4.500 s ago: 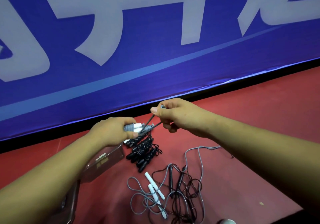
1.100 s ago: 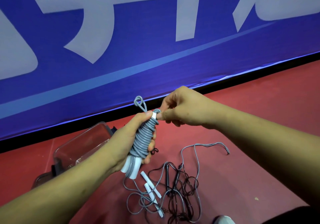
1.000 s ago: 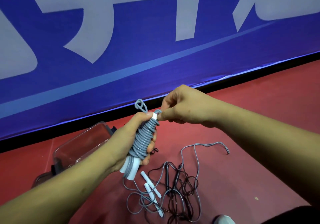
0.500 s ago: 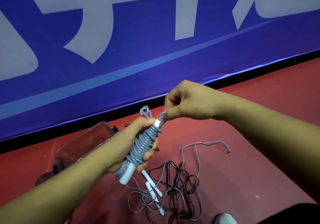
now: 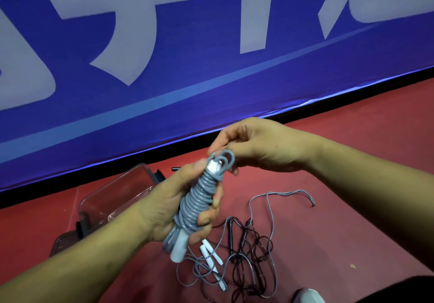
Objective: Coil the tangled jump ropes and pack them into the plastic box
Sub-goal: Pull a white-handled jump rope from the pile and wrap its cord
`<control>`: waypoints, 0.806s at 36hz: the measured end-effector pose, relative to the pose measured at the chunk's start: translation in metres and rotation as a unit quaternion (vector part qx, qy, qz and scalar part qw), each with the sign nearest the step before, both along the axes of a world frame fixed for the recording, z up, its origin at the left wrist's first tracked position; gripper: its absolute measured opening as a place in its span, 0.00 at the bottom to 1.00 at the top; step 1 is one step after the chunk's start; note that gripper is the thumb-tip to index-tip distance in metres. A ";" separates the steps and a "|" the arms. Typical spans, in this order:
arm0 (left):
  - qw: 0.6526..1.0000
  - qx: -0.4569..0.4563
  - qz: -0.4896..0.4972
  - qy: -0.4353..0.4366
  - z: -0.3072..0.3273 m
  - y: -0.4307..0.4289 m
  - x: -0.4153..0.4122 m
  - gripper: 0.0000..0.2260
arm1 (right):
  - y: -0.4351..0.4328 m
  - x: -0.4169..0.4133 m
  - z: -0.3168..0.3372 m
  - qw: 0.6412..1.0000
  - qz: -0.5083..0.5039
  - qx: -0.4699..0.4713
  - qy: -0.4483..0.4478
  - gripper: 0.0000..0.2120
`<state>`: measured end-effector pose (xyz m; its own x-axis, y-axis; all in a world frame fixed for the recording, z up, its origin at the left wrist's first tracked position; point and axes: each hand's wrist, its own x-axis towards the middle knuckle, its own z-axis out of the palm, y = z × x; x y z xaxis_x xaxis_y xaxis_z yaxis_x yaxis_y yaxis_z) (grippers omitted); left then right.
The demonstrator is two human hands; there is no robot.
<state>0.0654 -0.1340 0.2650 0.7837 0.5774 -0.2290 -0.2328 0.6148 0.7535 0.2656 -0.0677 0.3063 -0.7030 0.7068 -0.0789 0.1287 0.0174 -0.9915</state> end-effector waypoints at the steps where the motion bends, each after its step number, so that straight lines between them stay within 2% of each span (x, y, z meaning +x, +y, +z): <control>1: 1.000 0.014 0.016 -0.017 0.001 0.001 0.002 0.24 | 0.001 0.000 0.000 0.999 -0.019 -0.018 0.020 0.02; 3: 0.996 0.050 0.071 -0.016 0.003 -0.001 0.007 0.26 | 0.004 -0.001 0.000 0.996 -0.051 -0.053 0.057 0.03; 6: 0.979 0.091 0.174 0.059 0.004 -0.002 0.018 0.31 | 0.007 -0.002 0.000 0.989 -0.083 -0.094 0.078 0.06; 9: 0.956 0.116 0.253 0.089 0.004 0.003 0.020 0.28 | 0.008 -0.002 -0.004 0.987 -0.107 -0.104 0.063 0.08; 12: 0.949 0.146 0.266 0.089 0.003 0.008 0.015 0.26 | 0.008 -0.002 -0.006 0.984 -0.126 -0.113 0.059 0.09; 15: 0.950 0.152 0.258 0.092 0.008 0.010 0.010 0.29 | 0.009 0.001 -0.006 0.984 -0.142 -0.101 0.047 0.09; 20: 0.957 0.097 0.271 0.045 0.019 0.005 0.013 0.17 | 0.005 -0.005 -0.005 0.986 -0.153 -0.059 0.019 0.06; 23: 0.951 0.103 0.291 0.019 0.023 0.004 0.021 0.23 | 0.004 -0.009 -0.001 0.987 -0.157 -0.026 0.012 0.10; 25: 0.945 0.123 0.301 0.038 0.026 0.004 0.024 0.21 | 0.003 -0.009 0.003 0.987 -0.162 -0.002 0.012 0.12; 27: 0.940 0.126 0.311 0.057 0.027 0.004 0.024 0.17 | 0.001 -0.008 0.007 0.986 -0.166 0.034 0.005 0.09; 29: 0.938 0.125 0.316 0.067 0.026 0.005 0.021 0.16 | -0.001 -0.007 0.009 0.984 -0.168 0.063 -0.001 0.08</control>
